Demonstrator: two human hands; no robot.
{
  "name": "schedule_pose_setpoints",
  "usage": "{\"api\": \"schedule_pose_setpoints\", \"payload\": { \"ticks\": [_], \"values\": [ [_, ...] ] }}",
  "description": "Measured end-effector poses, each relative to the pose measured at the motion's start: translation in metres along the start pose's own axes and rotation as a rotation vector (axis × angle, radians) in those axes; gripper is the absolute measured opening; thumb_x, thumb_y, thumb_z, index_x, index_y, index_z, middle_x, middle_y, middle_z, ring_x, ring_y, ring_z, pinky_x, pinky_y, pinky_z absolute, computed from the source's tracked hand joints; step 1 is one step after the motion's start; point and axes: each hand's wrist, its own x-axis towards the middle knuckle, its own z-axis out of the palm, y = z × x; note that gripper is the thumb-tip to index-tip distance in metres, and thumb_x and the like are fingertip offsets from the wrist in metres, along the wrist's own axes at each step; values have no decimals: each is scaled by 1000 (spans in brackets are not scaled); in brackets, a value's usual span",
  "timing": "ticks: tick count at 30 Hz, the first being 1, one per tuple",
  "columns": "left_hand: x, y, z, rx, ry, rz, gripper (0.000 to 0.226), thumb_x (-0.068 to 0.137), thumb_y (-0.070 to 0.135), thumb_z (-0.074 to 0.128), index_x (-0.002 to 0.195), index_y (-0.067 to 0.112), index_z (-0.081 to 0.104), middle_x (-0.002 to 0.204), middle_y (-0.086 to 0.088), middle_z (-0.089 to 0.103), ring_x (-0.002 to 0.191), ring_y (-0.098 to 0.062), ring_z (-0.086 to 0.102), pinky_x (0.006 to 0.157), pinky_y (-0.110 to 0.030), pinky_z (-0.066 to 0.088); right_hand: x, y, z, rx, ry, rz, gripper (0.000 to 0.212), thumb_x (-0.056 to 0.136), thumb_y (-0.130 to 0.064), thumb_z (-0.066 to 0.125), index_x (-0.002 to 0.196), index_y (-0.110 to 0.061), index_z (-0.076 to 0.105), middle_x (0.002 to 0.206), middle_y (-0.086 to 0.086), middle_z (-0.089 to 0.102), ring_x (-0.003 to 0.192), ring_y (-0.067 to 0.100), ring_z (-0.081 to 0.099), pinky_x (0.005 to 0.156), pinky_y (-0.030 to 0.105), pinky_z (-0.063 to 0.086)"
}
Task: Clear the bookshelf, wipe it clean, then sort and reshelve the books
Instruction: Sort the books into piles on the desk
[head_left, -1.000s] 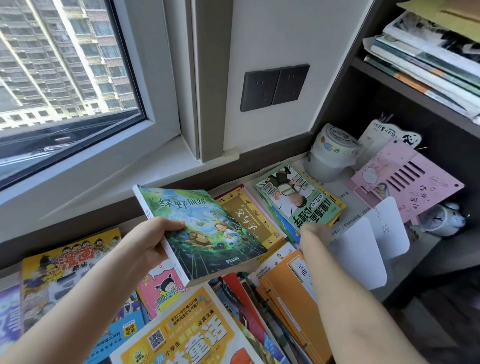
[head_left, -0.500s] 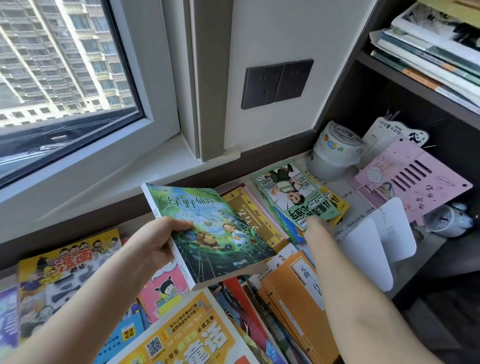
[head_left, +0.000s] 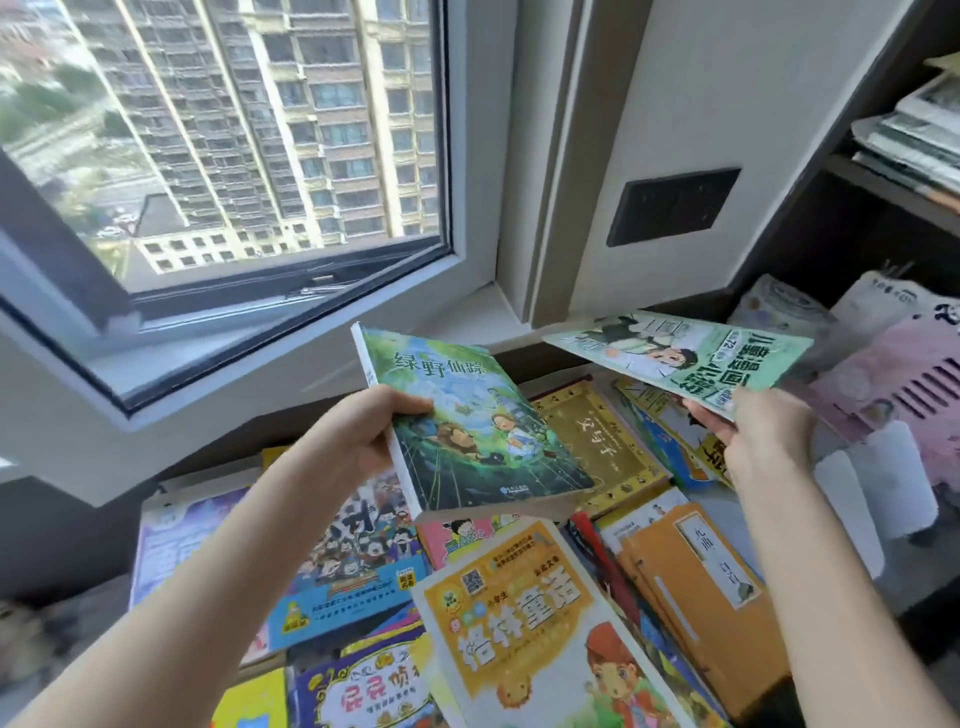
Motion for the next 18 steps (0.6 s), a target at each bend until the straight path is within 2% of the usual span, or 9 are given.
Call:
{"api": "schedule_pose_setpoints", "payload": {
  "ticks": [1,3,5,8,10,12,13,15,18],
  "values": [
    [-9,2,-12,28,18,12,11,91,-1,51,100,-5,55,85,-19,69,63,-26,70,62,-39,58,-11,-2,-2,-41,-43,-21,25,92,12,44,112,3,55,106,15,57,65,28,62,45,24,55],
    [-30,5,-41,65,61,47,6,92,-1,51,95,-5,55,79,-19,67,56,-25,68,56,-35,59,-34,-2,-1,-140,-176,-91,17,94,8,46,105,2,57,93,10,63,66,25,63,43,23,54],
    [-49,4,-70,88,126,92,3,91,-4,52,93,-5,54,75,-18,66,53,-24,67,51,-32,58,-53,-3,6,-200,-317,-118,17,95,7,45,104,0,56,97,13,62,66,22,62,40,20,52],
    [-75,-5,-110,95,205,87,3,91,-4,52,92,-3,54,76,-16,64,50,-21,66,49,-29,58,-75,-3,20,-376,-459,-43,9,95,7,46,95,3,54,97,18,58,45,14,62,34,17,46],
    [-91,-16,-135,46,243,56,6,92,-4,49,89,-4,54,66,-15,64,45,-21,65,42,-29,55,-86,5,33,-478,-544,12,9,94,8,46,90,6,54,78,16,61,32,8,55,31,17,43],
    [-104,-28,-156,10,278,27,7,92,-5,49,92,-5,56,64,-17,67,45,-23,66,40,-32,54,-97,11,47,-593,-629,13,16,94,8,47,80,7,54,52,10,62,30,8,55,29,18,42],
    [-112,-36,-168,-7,299,18,9,91,-5,49,95,-6,57,65,-18,68,47,-25,67,41,-34,55,-105,16,55,-658,-689,-2,20,94,7,47,75,4,54,47,7,61,31,9,55,29,18,42],
    [-124,-49,-187,-29,317,-6,12,91,-5,48,98,-6,57,66,-19,70,49,-27,68,41,-37,55,-117,25,72,-768,-797,-29,21,94,6,47,75,4,55,59,12,64,40,14,60,31,19,43],
    [-140,-70,-213,-60,364,-48,13,91,-4,48,98,-6,58,67,-21,70,49,-30,67,40,-40,54,-131,41,103,-1009,-925,-107,11,94,3,53,92,9,62,76,18,65,49,17,60,36,22,44]
  ]
}}
